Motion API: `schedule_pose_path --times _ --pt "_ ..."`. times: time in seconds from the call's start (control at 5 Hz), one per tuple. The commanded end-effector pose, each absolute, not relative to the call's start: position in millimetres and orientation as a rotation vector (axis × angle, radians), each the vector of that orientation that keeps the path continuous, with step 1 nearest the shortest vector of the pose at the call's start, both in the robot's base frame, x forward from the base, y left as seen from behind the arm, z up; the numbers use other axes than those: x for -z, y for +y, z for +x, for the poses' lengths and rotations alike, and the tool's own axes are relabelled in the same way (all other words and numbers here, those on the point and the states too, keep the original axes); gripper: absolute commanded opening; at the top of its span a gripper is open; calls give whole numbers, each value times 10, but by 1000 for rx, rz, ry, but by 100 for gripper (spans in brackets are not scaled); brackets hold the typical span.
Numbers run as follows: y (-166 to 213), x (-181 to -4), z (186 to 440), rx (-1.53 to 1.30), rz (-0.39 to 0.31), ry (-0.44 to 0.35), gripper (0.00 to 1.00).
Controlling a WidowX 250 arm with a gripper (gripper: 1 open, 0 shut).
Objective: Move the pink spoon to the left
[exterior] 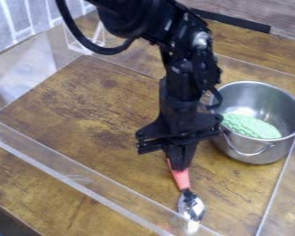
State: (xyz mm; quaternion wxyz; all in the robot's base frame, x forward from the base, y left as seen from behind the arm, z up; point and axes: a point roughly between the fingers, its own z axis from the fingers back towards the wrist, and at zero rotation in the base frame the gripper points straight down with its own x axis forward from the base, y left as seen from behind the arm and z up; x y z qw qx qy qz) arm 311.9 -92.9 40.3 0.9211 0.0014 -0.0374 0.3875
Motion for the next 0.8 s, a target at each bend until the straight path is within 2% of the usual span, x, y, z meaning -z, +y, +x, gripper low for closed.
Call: schedule_pose_path --times 0.0,0.2,0.4,0.6 --pt "-981 -808 3150 -843 -28 -173 0" --pt "-870 -1033 3204 -814 -10 -211 100" --pt "-742 -1255 3293 -788 1 -252 0" --pt "-448 -1535 3320 -825 3 -281 0"
